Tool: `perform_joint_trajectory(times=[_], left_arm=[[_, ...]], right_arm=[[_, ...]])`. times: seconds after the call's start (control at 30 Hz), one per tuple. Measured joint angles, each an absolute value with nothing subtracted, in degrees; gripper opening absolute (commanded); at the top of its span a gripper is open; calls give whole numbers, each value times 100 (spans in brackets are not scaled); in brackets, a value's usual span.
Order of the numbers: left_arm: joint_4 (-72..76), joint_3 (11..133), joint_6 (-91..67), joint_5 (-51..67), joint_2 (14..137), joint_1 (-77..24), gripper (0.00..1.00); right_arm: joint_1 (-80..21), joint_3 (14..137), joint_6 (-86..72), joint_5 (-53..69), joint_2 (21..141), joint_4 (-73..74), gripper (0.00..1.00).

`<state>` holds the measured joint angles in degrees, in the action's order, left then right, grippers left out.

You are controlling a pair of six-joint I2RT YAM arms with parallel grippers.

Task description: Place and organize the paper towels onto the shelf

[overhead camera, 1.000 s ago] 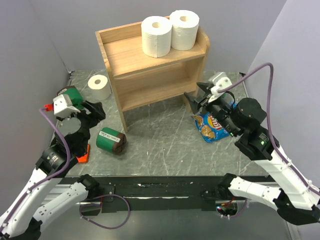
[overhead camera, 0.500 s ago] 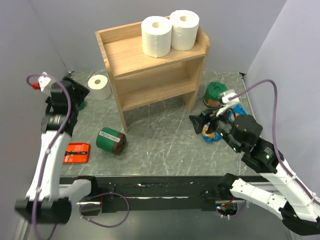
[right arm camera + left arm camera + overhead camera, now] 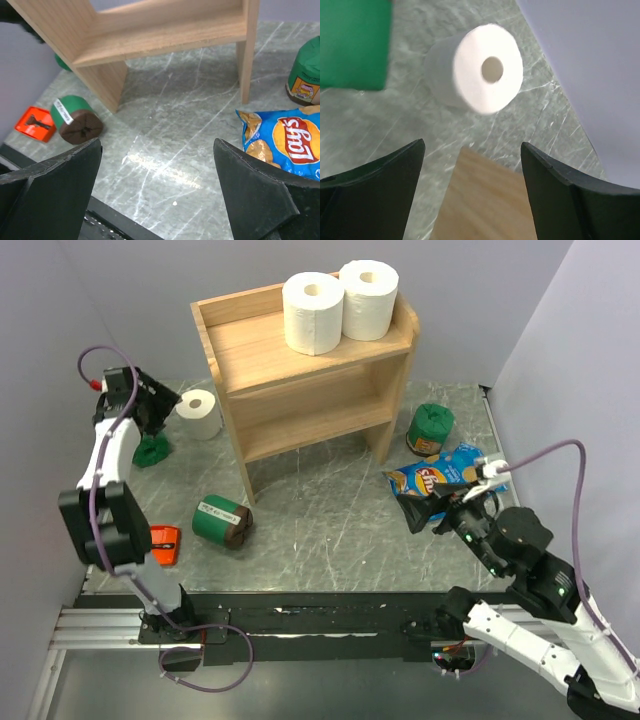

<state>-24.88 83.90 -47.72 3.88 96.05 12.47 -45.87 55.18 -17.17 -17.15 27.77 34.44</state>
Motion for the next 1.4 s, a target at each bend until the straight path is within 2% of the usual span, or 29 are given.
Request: perform_joint_trajectory(times=[0.4,0.8,1.4], left_arm=[[-2512,9852,-4834,469,11378,1240,83],[-2600,10363,-4856,460,12132,1109,83],[-2694,10663,-4744,311,12501,1041,77]], right_arm=[[-4587,5310,-1708,-1778,2204,3437,100],[-4587,5310,-1636,-1820,2250,3433,100],[-4587,5290,-1535,-1868,2370,3433,100]])
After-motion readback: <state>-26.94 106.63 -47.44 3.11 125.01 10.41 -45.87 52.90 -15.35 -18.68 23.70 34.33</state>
